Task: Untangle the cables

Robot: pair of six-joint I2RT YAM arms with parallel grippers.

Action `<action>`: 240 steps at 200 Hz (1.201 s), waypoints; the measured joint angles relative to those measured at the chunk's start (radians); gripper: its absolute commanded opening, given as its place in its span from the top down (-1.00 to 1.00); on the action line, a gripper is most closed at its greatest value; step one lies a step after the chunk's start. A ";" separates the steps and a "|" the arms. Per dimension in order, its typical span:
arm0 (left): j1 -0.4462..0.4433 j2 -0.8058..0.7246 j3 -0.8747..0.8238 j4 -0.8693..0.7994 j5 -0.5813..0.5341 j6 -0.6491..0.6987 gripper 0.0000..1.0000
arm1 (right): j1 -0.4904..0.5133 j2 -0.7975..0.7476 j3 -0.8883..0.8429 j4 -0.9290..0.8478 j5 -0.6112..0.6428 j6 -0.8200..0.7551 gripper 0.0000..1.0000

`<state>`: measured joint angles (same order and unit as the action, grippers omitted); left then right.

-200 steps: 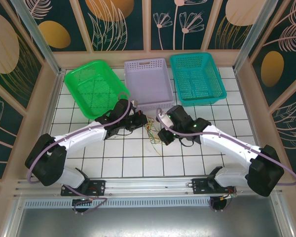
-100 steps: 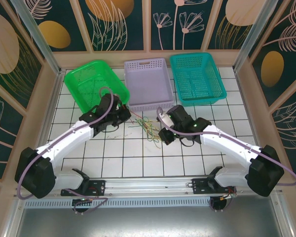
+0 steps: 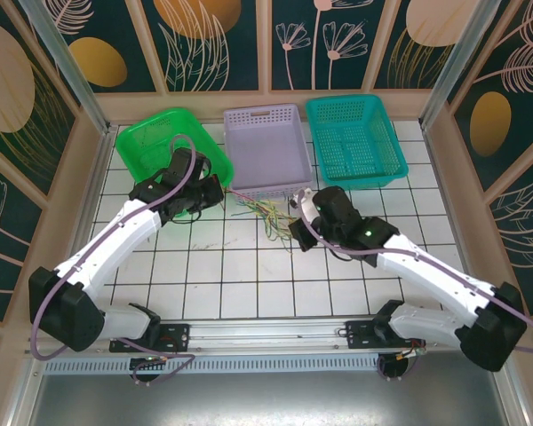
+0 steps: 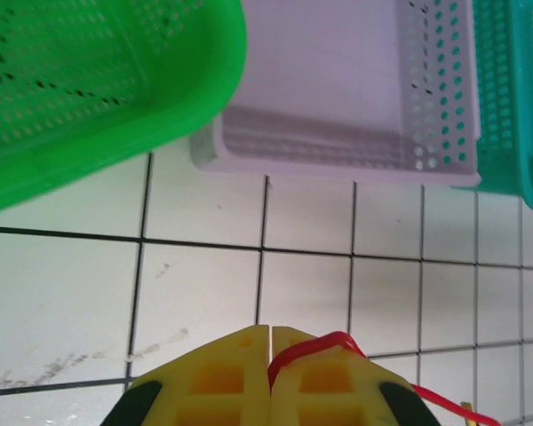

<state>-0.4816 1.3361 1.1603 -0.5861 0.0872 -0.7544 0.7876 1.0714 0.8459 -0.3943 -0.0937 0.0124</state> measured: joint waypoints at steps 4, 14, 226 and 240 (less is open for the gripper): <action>0.000 -0.001 -0.006 0.010 0.021 0.000 1.00 | 0.000 -0.010 -0.005 0.000 0.000 -0.003 0.85; 0.003 -0.011 -0.038 0.052 0.072 -0.006 1.00 | 0.000 -0.028 -0.016 -0.004 0.003 -0.010 0.78; -0.142 -0.212 -0.651 0.609 0.198 -0.504 1.00 | -0.153 -0.027 -0.320 -0.008 -0.145 0.986 0.09; -0.141 -0.209 -0.651 0.609 0.201 -0.503 1.00 | -0.108 -0.024 -0.320 0.027 -0.145 0.986 0.12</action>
<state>-0.6228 1.1267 0.5091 0.0227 0.2886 -1.2575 0.6800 1.0477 0.5262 -0.3672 -0.2382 0.9989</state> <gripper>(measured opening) 0.068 0.448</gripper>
